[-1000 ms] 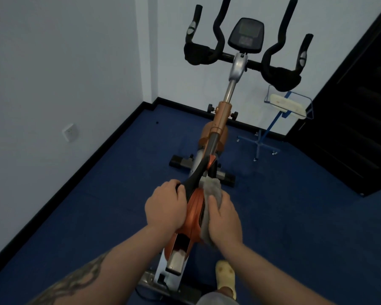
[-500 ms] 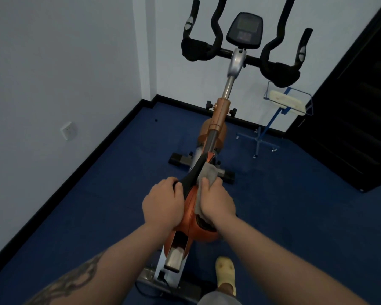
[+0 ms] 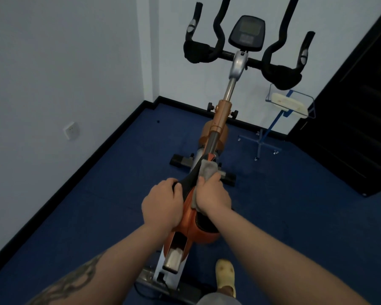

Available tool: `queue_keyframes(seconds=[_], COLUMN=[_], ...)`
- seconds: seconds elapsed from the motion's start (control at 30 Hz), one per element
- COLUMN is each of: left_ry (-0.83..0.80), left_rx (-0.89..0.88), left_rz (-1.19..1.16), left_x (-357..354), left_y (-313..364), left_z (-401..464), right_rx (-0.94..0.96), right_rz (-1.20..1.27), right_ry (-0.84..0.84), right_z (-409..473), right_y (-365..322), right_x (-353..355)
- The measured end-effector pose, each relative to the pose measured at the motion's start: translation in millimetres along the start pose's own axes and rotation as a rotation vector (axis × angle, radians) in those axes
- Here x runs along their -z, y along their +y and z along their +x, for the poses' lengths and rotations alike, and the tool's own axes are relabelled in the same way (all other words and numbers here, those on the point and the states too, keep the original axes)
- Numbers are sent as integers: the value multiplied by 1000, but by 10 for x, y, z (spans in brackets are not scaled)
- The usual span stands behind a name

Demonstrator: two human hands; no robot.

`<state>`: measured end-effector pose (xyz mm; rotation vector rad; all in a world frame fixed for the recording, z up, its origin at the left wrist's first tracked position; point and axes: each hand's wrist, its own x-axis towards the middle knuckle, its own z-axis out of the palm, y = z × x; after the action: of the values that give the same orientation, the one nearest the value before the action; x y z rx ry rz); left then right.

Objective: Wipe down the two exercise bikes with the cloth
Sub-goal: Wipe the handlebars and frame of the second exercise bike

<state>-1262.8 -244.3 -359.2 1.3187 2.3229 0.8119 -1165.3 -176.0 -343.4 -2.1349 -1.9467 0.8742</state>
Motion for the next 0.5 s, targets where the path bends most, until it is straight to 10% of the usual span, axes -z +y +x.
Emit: queue_keyframes(seconds=[0.5], left_ry=[-5], left_rx=[2], left_rz=[-14], left_x=[1], left_y=[-1], left_z=[-9], right_rx=[92], right_rz=[-31], right_ry=[38], right_z=[-150], right_y=[118], right_x=[-20])
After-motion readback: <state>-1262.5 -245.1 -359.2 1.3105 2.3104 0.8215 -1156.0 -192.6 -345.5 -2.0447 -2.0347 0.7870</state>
